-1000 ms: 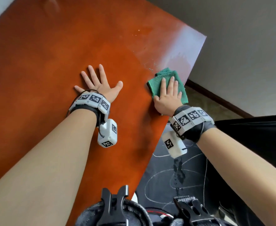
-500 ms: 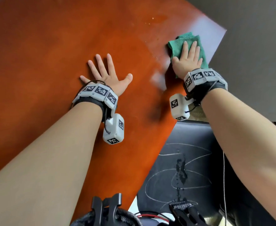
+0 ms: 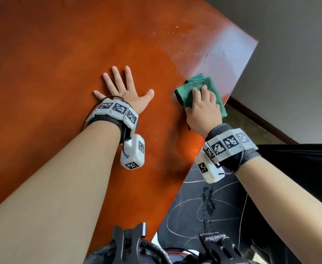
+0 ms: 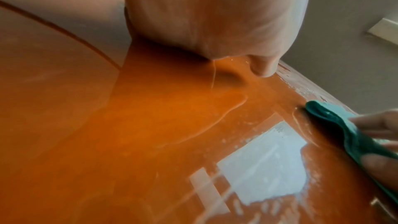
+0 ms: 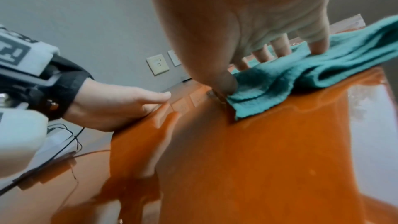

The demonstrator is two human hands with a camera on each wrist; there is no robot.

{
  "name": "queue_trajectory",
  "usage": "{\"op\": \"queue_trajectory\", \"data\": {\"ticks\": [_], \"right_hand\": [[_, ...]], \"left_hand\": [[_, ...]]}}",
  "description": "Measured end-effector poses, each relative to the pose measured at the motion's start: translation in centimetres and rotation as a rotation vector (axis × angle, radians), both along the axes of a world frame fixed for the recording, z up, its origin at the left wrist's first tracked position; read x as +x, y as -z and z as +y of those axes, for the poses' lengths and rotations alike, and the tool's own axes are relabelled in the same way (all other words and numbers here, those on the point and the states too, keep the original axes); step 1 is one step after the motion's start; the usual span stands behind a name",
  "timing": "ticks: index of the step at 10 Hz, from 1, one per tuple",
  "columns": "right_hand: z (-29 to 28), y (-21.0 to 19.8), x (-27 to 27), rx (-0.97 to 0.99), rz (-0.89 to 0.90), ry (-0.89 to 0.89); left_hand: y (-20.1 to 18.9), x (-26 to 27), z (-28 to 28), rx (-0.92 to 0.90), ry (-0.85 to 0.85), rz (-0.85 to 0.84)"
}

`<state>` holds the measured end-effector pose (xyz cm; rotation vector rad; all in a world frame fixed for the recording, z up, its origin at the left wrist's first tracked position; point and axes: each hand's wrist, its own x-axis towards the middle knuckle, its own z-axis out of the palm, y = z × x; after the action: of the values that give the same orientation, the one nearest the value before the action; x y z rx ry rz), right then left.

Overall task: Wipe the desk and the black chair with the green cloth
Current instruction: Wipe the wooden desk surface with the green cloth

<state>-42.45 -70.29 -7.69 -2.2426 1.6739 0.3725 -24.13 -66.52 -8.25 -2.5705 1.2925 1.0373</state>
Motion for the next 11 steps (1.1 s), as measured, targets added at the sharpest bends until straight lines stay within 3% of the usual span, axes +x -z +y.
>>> {"op": "queue_trajectory", "data": {"ticks": [2, 5, 6, 7, 8, 9, 11], "right_hand": [[-2.3, 1.2, 0.2, 0.063, -0.143, 0.051], [-8.7, 2.6, 1.8, -0.045, -0.145, 0.436], [-10.8, 2.8, 0.8, -0.097, -0.105, 0.376], [-13.6, 5.4, -1.3, -0.325, -0.137, 0.119], [-10.4, 1.5, -1.6, -0.047, 0.085, 0.156], [-6.1, -0.7, -2.5, 0.264, 0.035, 0.016], [-1.3, -1.2, -1.9, 0.342, -0.086, -0.115]], "left_hand": [[0.1, 0.1, 0.0, 0.009, 0.008, -0.006], [0.0, 0.1, 0.0, 0.025, 0.012, -0.012], [-0.1, 0.0, 0.0, 0.028, 0.013, -0.012], [-0.2, 0.0, 0.0, 0.03, 0.01, -0.003], [-0.1, 0.0, 0.0, 0.03, 0.008, 0.001], [-0.3, -0.1, 0.0, 0.03, 0.004, -0.003], [-0.6, -0.1, -0.1, 0.047, 0.011, 0.0]]}}
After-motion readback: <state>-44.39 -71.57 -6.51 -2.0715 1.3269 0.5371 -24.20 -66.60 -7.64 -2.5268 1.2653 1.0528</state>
